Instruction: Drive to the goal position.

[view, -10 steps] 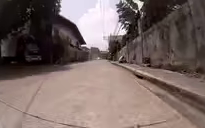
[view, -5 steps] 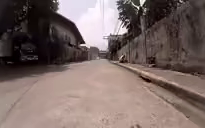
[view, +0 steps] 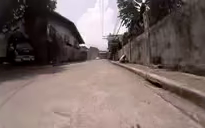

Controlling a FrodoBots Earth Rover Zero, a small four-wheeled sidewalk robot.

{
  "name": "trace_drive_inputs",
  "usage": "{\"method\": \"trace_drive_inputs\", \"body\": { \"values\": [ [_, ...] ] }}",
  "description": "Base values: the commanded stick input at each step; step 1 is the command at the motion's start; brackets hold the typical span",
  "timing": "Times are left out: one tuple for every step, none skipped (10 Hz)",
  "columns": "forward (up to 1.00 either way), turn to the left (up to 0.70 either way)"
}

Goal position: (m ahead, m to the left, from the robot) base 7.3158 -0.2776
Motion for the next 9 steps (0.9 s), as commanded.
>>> {"method": "trace_drive_inputs", "body": {
  "values": [
    [1.00,0.00],
    [1.00,0.00],
    [1.00,0.00],
    [1.00,0.00],
    [1.00,0.00],
    [1.00,0.00],
    [1.00,0.00],
    [1.00,0.00],
    [1.00,0.00]
  ]
}}
